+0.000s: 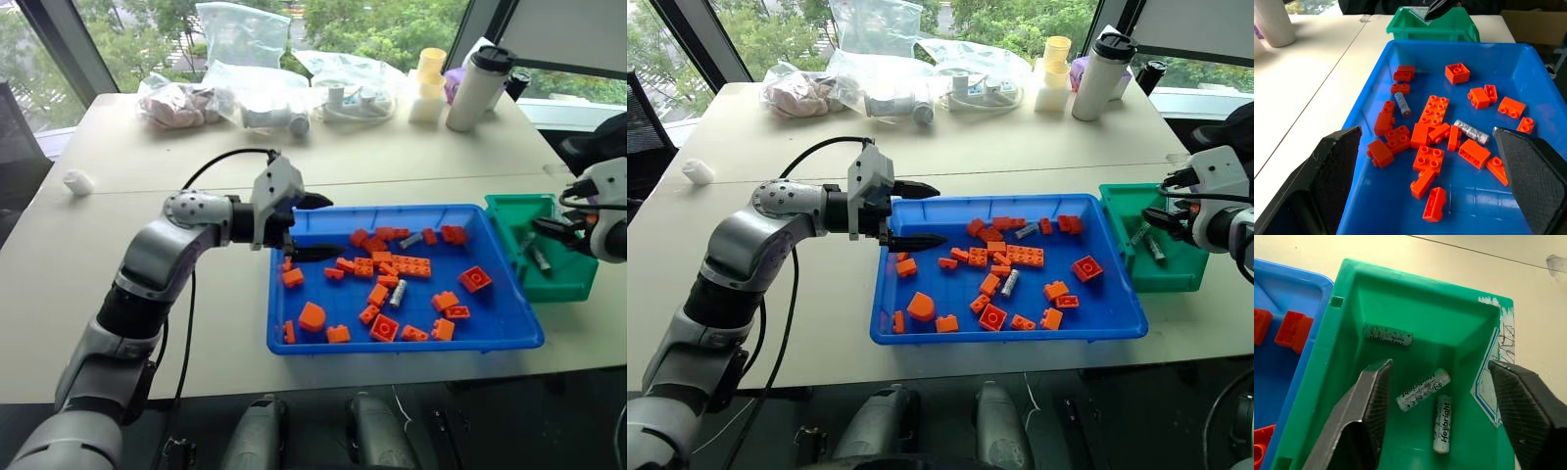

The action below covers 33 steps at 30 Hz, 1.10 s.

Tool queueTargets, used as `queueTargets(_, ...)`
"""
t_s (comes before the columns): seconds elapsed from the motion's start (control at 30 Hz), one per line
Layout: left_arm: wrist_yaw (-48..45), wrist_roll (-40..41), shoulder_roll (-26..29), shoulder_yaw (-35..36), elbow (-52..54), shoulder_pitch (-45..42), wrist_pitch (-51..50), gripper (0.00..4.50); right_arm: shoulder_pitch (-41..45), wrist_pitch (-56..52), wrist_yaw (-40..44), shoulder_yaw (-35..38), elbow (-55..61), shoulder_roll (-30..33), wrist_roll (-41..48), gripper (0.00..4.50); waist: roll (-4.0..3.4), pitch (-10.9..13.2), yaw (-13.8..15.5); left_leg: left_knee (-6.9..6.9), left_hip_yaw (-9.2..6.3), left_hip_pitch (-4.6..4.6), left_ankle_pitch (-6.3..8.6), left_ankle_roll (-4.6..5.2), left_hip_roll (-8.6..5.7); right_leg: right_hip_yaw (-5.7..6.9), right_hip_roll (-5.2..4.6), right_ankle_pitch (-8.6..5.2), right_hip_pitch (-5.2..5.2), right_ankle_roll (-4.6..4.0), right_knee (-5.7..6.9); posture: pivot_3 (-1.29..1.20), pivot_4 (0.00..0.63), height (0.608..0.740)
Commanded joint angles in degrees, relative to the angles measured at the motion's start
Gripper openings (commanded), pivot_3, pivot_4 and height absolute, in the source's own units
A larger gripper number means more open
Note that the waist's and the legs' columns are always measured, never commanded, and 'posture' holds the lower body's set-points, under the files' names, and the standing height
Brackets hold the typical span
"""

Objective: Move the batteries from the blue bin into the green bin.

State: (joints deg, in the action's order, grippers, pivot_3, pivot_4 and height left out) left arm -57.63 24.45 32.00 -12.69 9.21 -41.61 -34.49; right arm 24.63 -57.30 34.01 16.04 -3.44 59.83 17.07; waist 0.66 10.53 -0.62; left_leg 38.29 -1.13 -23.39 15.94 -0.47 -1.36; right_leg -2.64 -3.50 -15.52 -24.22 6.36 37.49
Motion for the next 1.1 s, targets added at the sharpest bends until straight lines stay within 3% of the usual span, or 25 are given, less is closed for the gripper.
queueTargets(0.03,-0.57,0.34,0.96,1.42,2.51,0.04,0.01,4.50,1.46,1.48,0.10,1.65,1.16,1.09,-0.24,4.42,0.00,0.00,-0.05,0.00,0.00,0.00,0.00,0.00,0.00,0.00,0.00,0.00,0.00,0.00,0.00,0.00,0.150,0.740)
queueTargets(0.2,-2.45,1.74,3.54,2.38,4.73,0.76,-1.54,4.50,1.87,1.54,9.22,4.78,8.64,2.48,7.41,4.42,-0.02,0.00,-0.24,-0.02,0.00,0.00,0.00,0.00,0.02,0.00,0.02,0.00,-0.02,0.00,0.00,0.00,0.150,0.740)
queueTargets(0.4,-7.66,-2.18,11.22,-1.50,8.22,2.66,-0.45,4.50,-7.22,3.21,21.24,0.63,23.82,2.90,15.35,4.42,-0.01,0.00,-0.15,-0.03,-0.05,0.01,0.01,0.01,0.07,0.02,0.08,0.00,0.02,0.00,-0.03,0.00,0.150,0.740)
queueTargets(0.7,-7.30,-2.59,11.91,-0.67,8.38,3.77,-1.03,4.50,-8.54,4.98,21.05,-11.85,28.44,0.24,13.47,4.42,0.01,0.01,-0.02,0.09,-0.07,-0.02,0.01,0.01,0.02,0.05,0.02,0.01,0.07,0.02,-0.03,0.00,0.150,0.740)
queueTargets(1.1,-6.73,-2.76,13.43,-0.52,9.88,4.01,-2.28,4.50,-8.33,9.71,20.41,-20.77,25.05,-4.64,9.15,4.42,0.02,0.01,-0.04,0.09,-0.08,-0.01,0.01,0.01,0.02,0.05,0.03,0.01,0.06,0.02,-0.02,0.00,0.150,0.740)
